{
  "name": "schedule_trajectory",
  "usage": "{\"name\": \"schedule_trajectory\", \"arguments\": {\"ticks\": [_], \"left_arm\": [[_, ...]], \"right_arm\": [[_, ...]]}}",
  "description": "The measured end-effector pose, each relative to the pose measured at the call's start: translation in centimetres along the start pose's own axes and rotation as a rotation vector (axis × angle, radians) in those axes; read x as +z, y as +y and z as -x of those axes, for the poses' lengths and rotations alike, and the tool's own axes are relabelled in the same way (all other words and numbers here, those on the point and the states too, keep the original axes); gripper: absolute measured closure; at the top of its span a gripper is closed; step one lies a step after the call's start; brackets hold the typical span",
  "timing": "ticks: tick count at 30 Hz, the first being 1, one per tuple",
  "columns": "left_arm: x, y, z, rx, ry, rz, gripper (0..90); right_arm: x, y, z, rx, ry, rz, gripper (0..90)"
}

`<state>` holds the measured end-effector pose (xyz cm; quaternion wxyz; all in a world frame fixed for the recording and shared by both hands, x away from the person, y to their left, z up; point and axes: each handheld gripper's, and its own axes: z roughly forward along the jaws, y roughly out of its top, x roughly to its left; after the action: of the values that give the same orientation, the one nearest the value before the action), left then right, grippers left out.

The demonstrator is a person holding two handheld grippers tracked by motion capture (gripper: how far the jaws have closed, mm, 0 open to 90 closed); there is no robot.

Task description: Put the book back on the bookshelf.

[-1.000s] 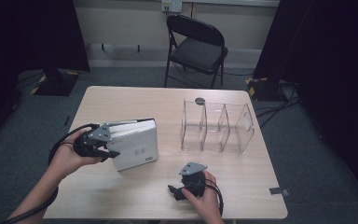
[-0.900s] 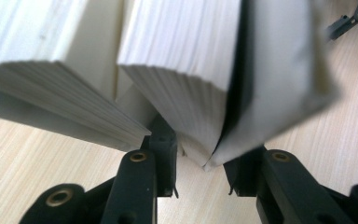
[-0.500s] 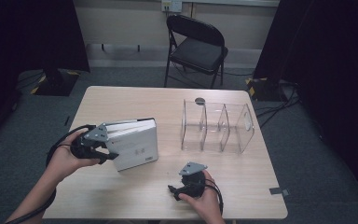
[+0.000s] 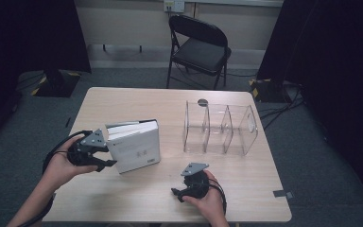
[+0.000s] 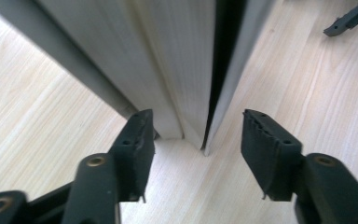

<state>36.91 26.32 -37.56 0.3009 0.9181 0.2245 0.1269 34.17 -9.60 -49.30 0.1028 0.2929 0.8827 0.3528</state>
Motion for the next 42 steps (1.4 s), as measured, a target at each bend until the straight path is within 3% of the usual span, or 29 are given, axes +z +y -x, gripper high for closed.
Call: {"name": "schedule_trajectory", "arguments": {"ticks": [4, 10, 18, 21, 30, 37, 42], "left_arm": [[0.0, -0.5, 0.3, -0.01, 0.016, -0.017, 38.7], [0.2, -1.7, 0.5, -0.047, 0.013, -0.008, 34.2], [1.2, -3.3, 1.0, -0.065, 0.0, -0.015, 30.4], [1.6, -3.9, 1.2, -0.089, -0.004, 0.006, 28.5], [3.6, -5.9, 1.8, -0.1, -0.025, -0.014, 25.0], [5.1, -6.8, 2.2, -0.099, -0.039, -0.02, 22.9], [6.0, -7.4, 2.3, -0.106, -0.039, -0.027, 22.4]], "right_arm": [[0.1, 0.5, 0.0, -0.029, 0.021, -0.024, 17.4], [-0.3, 1.9, 0.2, -0.058, 0.035, -0.031, 17.4], [-0.9, 3.8, 0.8, -0.078, 0.053, -0.044, 17.4], [-1.1, 4.4, 1.0, -0.093, 0.054, -0.057, 17.4], [-1.8, 6.1, 1.6, -0.121, 0.073, -0.07, 17.4], [-2.2, 6.9, 1.9, -0.108, 0.09, -0.067, 17.5], [-2.3, 7.5, 1.8, -0.139, 0.083, -0.094, 17.5]]}}
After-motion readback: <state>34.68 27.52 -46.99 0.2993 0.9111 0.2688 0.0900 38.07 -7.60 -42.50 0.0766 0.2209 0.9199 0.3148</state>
